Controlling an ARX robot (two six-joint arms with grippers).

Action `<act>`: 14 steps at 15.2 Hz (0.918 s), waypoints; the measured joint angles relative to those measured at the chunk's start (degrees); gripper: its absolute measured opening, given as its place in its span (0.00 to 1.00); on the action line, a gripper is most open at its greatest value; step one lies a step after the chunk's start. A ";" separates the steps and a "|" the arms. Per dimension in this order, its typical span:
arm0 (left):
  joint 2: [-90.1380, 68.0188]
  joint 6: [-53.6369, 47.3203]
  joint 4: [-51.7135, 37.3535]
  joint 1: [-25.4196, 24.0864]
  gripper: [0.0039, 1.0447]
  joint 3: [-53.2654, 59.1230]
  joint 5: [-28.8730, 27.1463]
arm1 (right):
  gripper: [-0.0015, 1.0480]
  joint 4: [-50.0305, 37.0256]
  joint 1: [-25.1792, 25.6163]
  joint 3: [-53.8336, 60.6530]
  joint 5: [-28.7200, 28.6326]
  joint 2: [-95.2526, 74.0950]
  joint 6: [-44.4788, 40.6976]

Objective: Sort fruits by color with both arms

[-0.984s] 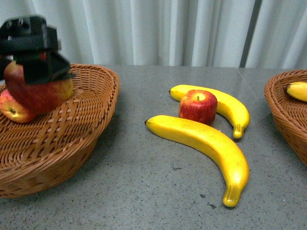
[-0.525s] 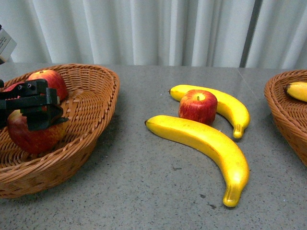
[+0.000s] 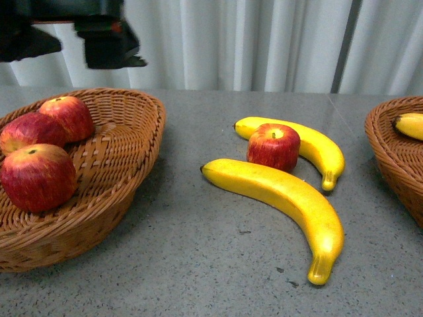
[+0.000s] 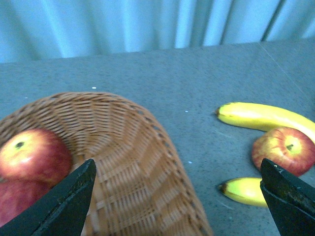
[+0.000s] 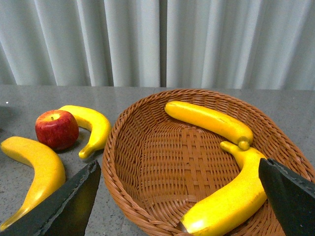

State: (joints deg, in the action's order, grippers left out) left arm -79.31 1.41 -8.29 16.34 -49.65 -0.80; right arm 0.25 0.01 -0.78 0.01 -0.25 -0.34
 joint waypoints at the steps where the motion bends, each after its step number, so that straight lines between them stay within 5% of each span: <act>1: -4.96 -1.01 0.68 1.68 0.94 -4.50 1.22 | 0.94 -0.02 0.00 0.00 0.00 0.00 0.00; 7: -30.84 -6.03 5.57 12.00 0.94 -28.89 7.28 | 0.94 -0.02 0.00 0.00 0.00 0.00 0.00; 14: -39.26 -12.81 4.83 14.19 0.94 -31.08 10.40 | 0.94 0.00 0.00 0.00 0.00 0.00 0.00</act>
State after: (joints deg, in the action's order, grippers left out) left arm -118.56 -11.40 -3.46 30.52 -80.73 9.61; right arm 0.25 0.01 -0.78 0.01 -0.25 -0.34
